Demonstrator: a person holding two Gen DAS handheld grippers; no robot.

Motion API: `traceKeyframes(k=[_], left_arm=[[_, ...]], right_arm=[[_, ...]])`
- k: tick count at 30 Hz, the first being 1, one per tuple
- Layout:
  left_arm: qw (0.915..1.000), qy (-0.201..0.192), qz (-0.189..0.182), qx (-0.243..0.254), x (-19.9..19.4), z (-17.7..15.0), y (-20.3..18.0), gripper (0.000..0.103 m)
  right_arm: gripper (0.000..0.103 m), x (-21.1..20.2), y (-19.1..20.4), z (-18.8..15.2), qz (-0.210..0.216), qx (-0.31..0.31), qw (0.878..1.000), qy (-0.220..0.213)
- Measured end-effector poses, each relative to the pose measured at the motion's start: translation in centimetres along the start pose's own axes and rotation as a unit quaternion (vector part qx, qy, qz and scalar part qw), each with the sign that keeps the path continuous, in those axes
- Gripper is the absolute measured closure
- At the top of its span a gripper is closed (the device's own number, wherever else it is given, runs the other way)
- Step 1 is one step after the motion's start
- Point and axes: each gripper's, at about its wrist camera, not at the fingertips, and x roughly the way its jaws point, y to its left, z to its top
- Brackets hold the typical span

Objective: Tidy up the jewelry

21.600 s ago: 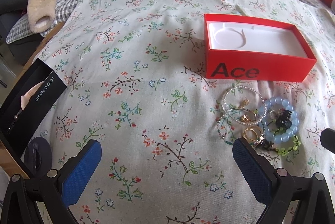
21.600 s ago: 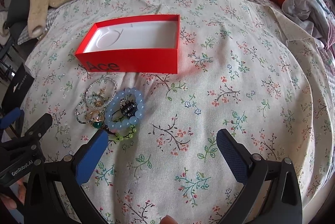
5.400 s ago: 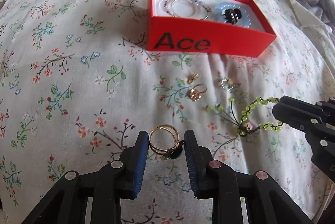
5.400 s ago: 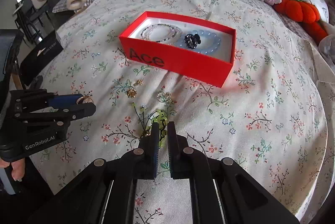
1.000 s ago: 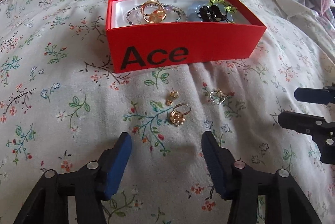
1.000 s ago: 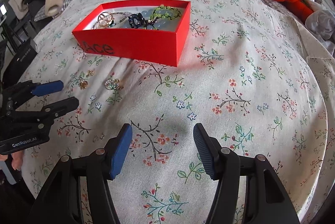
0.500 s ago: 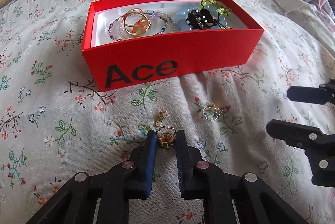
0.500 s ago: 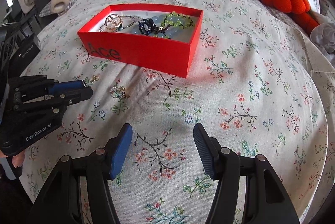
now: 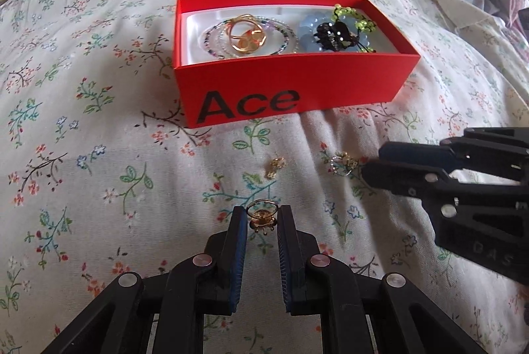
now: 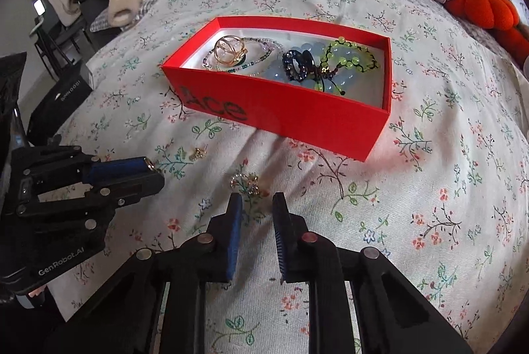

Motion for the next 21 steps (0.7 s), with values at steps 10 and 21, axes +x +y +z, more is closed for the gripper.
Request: traceKeyframes(k=[10, 21], left_arm=[[0.9999, 0.014, 0.001, -0.007, 0.1, -0.5, 0.9, 0.09], [0.9998, 0.013, 0.002, -0.016, 0.0, -0.1, 1.4, 0.09]], right_arm=[[0.094, 2.0, 0.1, 1.0, -0.002, 0.01, 1.0, 0.015], [0.097, 0.0, -1.8, 1.5, 0.008, 0.041, 0.999, -0.005]])
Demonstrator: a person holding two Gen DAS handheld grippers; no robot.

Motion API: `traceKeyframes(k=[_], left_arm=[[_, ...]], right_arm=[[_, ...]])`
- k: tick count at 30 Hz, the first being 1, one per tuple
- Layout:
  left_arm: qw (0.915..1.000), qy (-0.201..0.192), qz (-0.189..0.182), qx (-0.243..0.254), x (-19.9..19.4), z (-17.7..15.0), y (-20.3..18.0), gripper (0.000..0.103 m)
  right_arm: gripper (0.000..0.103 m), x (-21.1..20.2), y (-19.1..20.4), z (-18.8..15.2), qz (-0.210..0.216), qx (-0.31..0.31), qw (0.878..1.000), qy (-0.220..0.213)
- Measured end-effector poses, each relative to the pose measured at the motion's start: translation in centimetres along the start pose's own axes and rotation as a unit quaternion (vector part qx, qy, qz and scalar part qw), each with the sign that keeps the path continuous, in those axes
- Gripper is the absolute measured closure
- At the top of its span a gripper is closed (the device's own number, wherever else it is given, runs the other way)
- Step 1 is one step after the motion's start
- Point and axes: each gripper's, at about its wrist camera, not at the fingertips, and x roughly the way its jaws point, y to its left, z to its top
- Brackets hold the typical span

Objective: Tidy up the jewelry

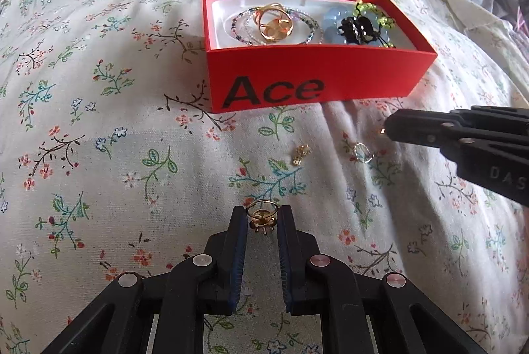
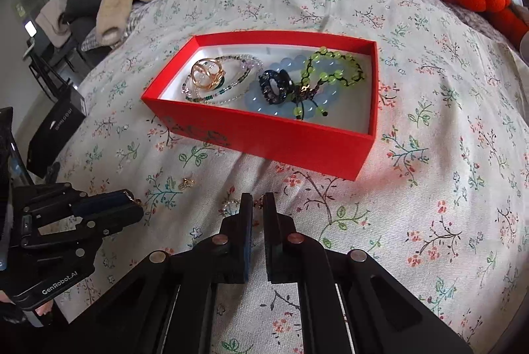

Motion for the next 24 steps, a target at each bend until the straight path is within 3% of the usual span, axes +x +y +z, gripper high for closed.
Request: traceKeyframes(k=[9, 24], left_arm=[[0.9999, -0.016, 0.001, -0.004, -0.8, 0.9, 0.2, 0.09], [0.9982, -0.056, 0.002, -0.02, -1.8, 5.1, 1.3, 0.09]], right_arm=[[0.097, -2.0, -0.5, 0.5, 0.005, 0.01, 1.0, -0.016], [0.097, -4.4, -0.6, 2.9, 0.0, 0.035, 0.998, -0.056]])
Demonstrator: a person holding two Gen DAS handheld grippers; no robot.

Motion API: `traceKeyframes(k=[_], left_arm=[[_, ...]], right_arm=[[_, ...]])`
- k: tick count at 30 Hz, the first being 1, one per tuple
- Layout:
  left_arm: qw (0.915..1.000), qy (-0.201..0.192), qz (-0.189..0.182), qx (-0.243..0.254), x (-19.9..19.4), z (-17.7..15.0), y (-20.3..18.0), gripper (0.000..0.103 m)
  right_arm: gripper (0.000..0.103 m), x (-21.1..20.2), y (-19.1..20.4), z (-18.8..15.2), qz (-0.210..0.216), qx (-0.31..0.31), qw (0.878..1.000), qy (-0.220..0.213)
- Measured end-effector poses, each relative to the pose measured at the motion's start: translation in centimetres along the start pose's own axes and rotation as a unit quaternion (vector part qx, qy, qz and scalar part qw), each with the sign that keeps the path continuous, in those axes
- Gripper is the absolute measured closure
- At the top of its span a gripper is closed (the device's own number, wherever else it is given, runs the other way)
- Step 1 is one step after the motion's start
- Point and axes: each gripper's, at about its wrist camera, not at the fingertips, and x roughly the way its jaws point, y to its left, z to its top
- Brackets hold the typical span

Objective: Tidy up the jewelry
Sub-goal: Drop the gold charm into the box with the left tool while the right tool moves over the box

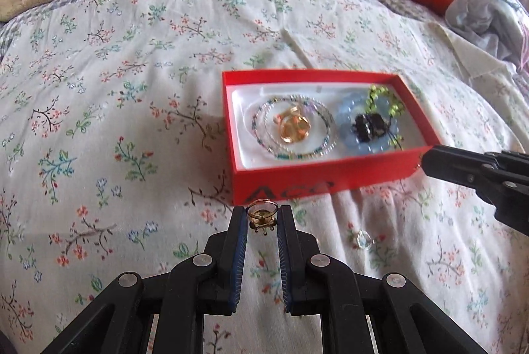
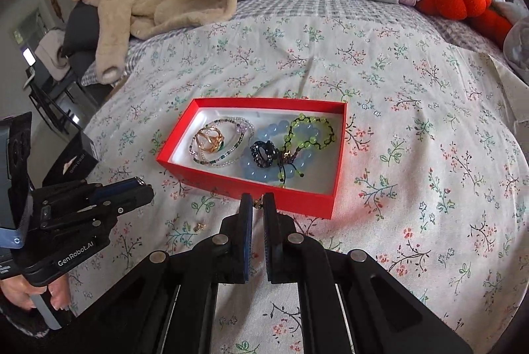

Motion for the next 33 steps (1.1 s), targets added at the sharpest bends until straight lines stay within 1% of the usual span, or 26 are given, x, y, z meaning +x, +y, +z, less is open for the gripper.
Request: traceKeyframes(k=[3, 9, 17, 20, 21, 22, 23, 25, 29, 33], left_arm=[[0.9999, 0.001, -0.002, -0.015, 0.4, 0.9, 0.4, 0.09], [0.9991, -0.021, -0.016, -0.034, 0.7, 2.9, 0.2, 0.09], [0.9988, -0.007, -0.007, -0.048, 3.2, 4.0, 0.1, 0.09], [0.9988, 0.005, -0.001, -0.049, 3.8, 4.3, 0.0, 0.089], [0.9988, 0.007, -0.002, -0.049, 3.8, 4.3, 0.0, 0.088], [0.9987, 0.008, -0.004, -0.049, 3.8, 4.4, -0.1, 0.082], [0.9987, 0.007, -0.005, -0.051, 3.7, 4.4, -0.1, 0.073], [0.9985, 0.001, -0.01, -0.053, 3.3, 4.4, -0.1, 0.066], [0.9986, -0.001, -0.009, -0.053, 2.4, 4.2, -0.2, 0.064], [0.999, -0.006, 0.008, -0.043, 1.2, 3.9, -0.1, 0.058]], right_arm=[[0.097, -0.3, -0.1, 0.8, 0.001, 0.013, 1.0, -0.009], [0.097, -0.5, 0.0, 2.4, 0.006, 0.03, 0.999, -0.022], [0.097, 0.6, -0.5, 3.2, 0.001, 0.043, 0.999, -0.015], [0.097, 0.9, -0.7, 3.3, 0.0, 0.045, 0.999, -0.013], [0.097, 1.0, -0.7, 3.4, 0.0, 0.045, 0.999, -0.012], [0.097, 1.1, -0.7, 3.5, 0.0, 0.044, 0.999, -0.011], [0.097, 1.2, -0.7, 3.5, -0.002, 0.043, 0.999, -0.011], [0.097, 1.4, -0.7, 3.7, -0.005, 0.043, 0.999, -0.009], [0.097, 2.0, -0.4, 4.1, -0.005, 0.041, 0.999, -0.005], [0.097, 2.9, 0.2, 4.6, -0.009, 0.031, 0.999, 0.002]])
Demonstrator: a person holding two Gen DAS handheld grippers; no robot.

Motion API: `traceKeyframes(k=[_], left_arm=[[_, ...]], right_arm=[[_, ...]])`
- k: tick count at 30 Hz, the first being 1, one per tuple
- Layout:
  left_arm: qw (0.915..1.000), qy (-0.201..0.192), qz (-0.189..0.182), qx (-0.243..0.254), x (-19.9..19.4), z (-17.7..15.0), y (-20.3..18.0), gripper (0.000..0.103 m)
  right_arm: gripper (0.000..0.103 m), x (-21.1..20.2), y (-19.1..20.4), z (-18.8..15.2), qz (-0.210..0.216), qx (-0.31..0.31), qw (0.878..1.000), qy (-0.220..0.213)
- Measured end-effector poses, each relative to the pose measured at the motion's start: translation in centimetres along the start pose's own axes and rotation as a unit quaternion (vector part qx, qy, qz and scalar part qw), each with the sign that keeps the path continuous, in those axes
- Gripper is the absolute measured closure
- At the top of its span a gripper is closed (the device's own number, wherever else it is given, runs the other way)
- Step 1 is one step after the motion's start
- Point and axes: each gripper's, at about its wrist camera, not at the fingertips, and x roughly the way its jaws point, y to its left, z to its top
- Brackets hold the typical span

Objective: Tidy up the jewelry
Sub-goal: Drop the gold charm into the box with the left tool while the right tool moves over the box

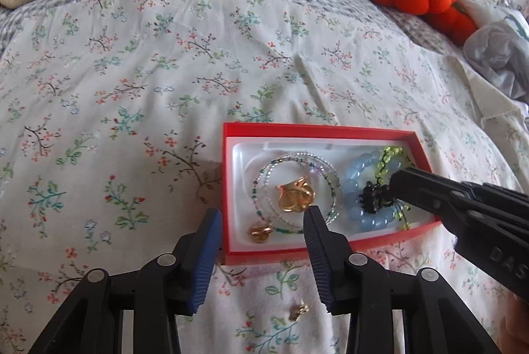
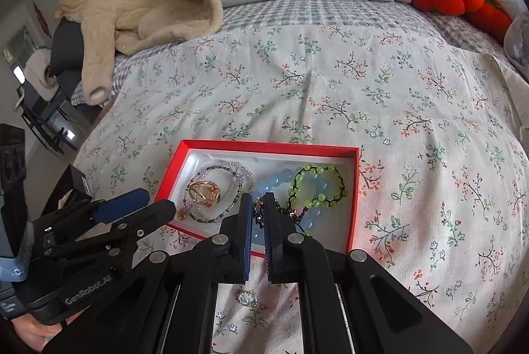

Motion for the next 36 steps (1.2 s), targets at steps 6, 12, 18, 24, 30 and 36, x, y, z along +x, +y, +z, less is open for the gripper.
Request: traceKeyframes(k=[6, 12, 18, 24, 30, 36], left_arm=[[0.9997, 0.008, 0.021, 0.0, -0.3, -0.6, 0.9, 0.057], [0.9995, 0.016, 0.026, 0.006, -0.4, -1.2, 0.9, 0.056], [0.9991, 0.021, 0.036, 0.013, -0.8, -1.7, 0.5, 0.045], [0.9987, 0.026, 0.041, 0.016, -1.4, -2.6, 0.2, 0.043], [0.9984, 0.025, 0.046, 0.019, -2.1, -3.7, 0.0, 0.036], [0.998, 0.031, 0.043, 0.033, -3.3, -5.4, -0.4, 0.03]], right_arm=[[0.097, 1.5, 0.3, 0.7, 0.004, 0.013, 1.0, 0.011], [0.095, 2.0, -0.4, 1.4, 0.05, 0.053, 0.997, 0.006], [0.076, 1.2, -0.4, 1.4, 0.062, 0.063, 0.996, 0.003], [0.071, -0.4, -0.1, 0.6, 0.034, 0.046, 0.998, 0.007], [0.069, -2.1, -0.6, -1.0, 0.015, 0.048, 0.999, 0.014], [0.049, -3.4, -1.0, -2.5, 0.018, 0.039, 0.999, 0.004]])
